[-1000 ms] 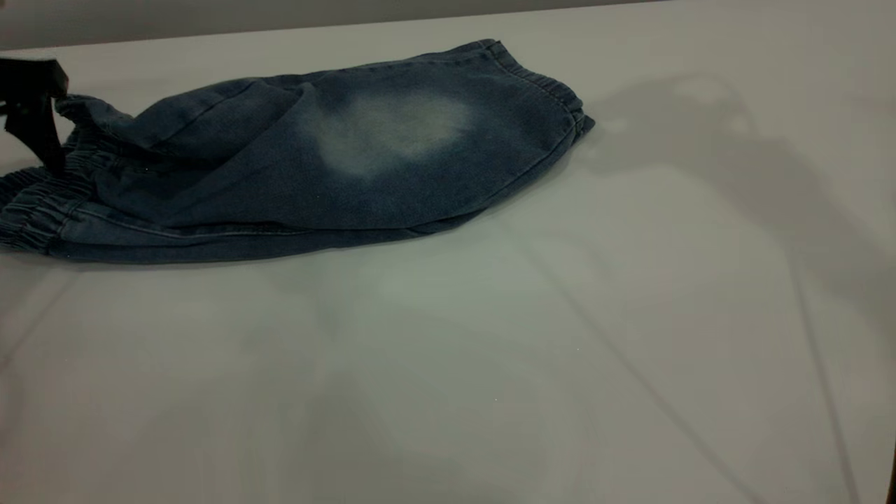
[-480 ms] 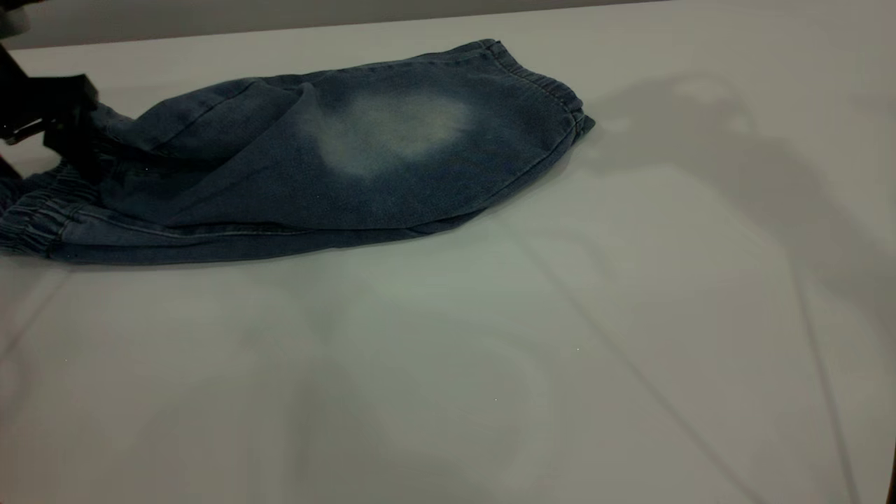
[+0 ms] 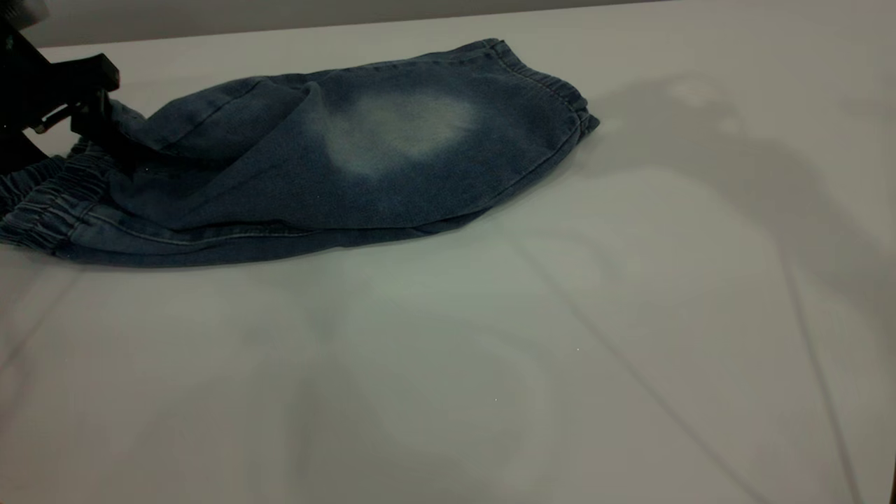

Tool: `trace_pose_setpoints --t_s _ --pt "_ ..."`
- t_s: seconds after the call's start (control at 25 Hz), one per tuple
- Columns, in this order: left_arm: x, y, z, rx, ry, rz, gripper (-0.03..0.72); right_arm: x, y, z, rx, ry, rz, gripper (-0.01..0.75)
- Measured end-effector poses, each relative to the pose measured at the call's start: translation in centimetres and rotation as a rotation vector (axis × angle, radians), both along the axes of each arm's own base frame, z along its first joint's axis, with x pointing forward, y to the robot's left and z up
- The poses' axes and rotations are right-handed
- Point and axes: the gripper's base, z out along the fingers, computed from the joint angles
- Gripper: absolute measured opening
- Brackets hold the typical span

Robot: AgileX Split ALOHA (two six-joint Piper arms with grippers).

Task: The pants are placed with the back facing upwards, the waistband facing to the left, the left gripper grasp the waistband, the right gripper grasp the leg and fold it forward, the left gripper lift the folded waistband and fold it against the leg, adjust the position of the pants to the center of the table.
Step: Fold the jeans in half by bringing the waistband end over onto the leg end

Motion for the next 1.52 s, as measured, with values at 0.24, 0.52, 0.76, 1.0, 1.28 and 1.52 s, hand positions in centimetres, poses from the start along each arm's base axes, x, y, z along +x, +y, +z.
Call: trace_pose_setpoints --t_s 0.24,0.52,0.76,1.0,1.28,1.52 --pt "-0.2 -0.1 0.0 -0.006 0.018 -0.006 0.484 0.9 3.1 -3.6 0.031 0.087 0.079 0.489" --pt "-0.2 -0.1 0.0 -0.006 0.019 -0.006 0.328 1.9 7.7 -10.3 -0.022 0.185 0.18 0.489" --pt "-0.2 -0.1 0.0 -0.005 0.017 -0.006 0.148 1.6 11.4 -14.1 -0.035 0.202 0.243 0.489" --pt "-0.1 0.0 0.0 -0.004 0.014 -0.005 0.084 1.0 15.5 -16.6 0.031 0.139 0.328 0.489" --pt "0.4 0.0 1.0 -0.006 -0.005 -0.013 0.084 -0.2 18.1 -21.3 -0.035 0.167 0.436 0.489" --pt "1.4 -0.2 2.5 -0.031 0.007 -0.042 0.084 -0.8 19.1 -24.8 -0.18 0.154 0.492 0.489"
